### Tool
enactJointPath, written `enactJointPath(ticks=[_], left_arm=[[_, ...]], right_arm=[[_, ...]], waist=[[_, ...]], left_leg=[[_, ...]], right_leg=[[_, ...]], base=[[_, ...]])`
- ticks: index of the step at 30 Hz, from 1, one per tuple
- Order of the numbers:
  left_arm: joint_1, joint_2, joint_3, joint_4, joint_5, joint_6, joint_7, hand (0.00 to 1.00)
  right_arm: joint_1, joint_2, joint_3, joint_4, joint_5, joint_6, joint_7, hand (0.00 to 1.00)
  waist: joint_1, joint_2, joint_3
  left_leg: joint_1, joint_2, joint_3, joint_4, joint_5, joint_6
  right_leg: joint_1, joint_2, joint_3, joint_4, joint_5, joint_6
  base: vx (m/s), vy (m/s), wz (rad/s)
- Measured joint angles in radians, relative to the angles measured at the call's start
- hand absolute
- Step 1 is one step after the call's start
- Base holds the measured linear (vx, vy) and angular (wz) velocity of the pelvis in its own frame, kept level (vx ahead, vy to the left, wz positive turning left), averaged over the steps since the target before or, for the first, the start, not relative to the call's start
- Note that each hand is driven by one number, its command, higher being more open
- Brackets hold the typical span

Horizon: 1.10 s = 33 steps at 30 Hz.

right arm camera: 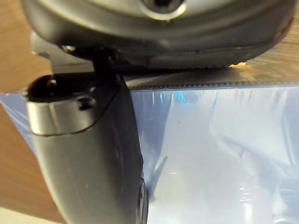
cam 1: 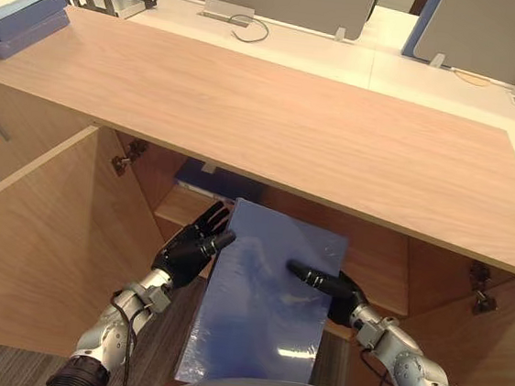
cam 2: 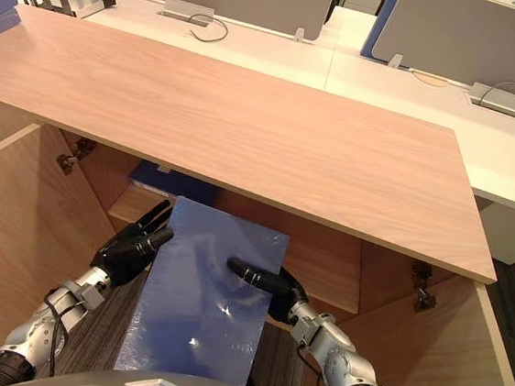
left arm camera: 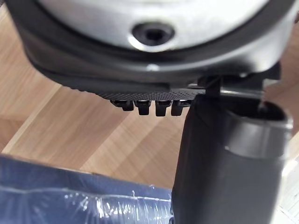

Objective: Walk over to the cabinet, pick up the folder, carry it to the office cabinet, place the folder inside the office cabinet, then close the office cabinet door

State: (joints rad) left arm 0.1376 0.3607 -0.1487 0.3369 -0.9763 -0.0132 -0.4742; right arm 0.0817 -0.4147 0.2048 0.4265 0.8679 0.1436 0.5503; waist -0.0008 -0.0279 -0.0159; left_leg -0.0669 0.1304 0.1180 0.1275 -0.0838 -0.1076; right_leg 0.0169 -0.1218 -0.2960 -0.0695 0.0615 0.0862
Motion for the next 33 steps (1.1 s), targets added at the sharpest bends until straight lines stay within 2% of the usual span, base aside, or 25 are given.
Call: enactJointPath(ticks=[3,6,9,17,23,29,33], left_arm=[[0.033,-0.011,0.055,0.01,0.0,0.0,-0.002,1.0],[0.034,-0.012,0.076,0.014,0.0,0.0,-0.003,1.0],[0.035,-0.012,0.084,0.014,0.0,0.0,-0.006,1.0],[0.065,-0.012,0.121,0.014,0.0,0.0,-0.012,1.0],[0.073,-0.012,0.128,0.014,0.011,0.0,-0.013,1.0],[0.103,-0.014,0.131,0.067,0.137,-0.003,-0.027,1.0],[0.135,-0.058,0.173,0.259,0.32,-0.009,-0.019,1.0]], right_arm=[[0.046,0.0,-0.113,-0.038,0.001,0.0,0.019,0.0],[0.058,-0.026,-0.17,-0.038,-0.026,-0.001,0.022,0.0],[0.06,-0.047,-0.189,-0.038,-0.039,-0.001,0.022,0.0],[0.062,-0.201,-0.306,-0.01,-0.039,0.004,0.04,0.0],[0.07,-0.223,-0.34,0.012,-0.039,0.004,0.041,0.0],[0.075,-0.222,-0.34,0.012,-0.04,0.004,0.042,0.0],[0.067,-0.202,-0.355,0.012,-0.045,0.004,0.04,0.0]], waist=[[-0.004,0.009,0.005],[-0.005,0.009,0.006],[-0.008,0.009,0.006],[-0.044,0.008,0.007],[-0.057,0.007,0.007],[-0.059,0.009,0.007],[-0.057,0.011,0.007]], left_leg=[[0.002,0.0,0.0,-0.007,0.002,0.0],[0.002,0.0,0.0,-0.009,0.003,0.0],[0.002,-0.001,0.001,-0.009,0.003,0.0],[0.01,0.001,0.014,-0.008,0.0,0.0],[0.02,0.003,0.037,-0.005,-0.003,0.0],[0.02,0.004,0.043,0.001,-0.011,0.002],[0.017,0.002,0.045,0.01,-0.023,0.002]], right_leg=[[-0.001,0.001,0.0,0.0,0.0,0.0],[-0.002,0.001,0.0,0.0,0.0,0.0],[-0.003,0.0,0.0,-0.001,0.0,0.0],[-0.003,0.0,0.012,0.004,0.0,0.0],[-0.013,-0.001,0.035,0.017,-0.001,0.001],[-0.016,-0.002,0.042,0.017,-0.001,0.001],[-0.015,-0.004,0.043,0.017,-0.005,0.005]], base=[[0.0,0.0,0.0],[0.0,0.0,0.0],[0.0,0.0,0.0],[0.0,0.002,-0.04],[-0.02,0.005,-0.12],[0.0,0.001,-0.04],[0.04,0.014,-0.01]])
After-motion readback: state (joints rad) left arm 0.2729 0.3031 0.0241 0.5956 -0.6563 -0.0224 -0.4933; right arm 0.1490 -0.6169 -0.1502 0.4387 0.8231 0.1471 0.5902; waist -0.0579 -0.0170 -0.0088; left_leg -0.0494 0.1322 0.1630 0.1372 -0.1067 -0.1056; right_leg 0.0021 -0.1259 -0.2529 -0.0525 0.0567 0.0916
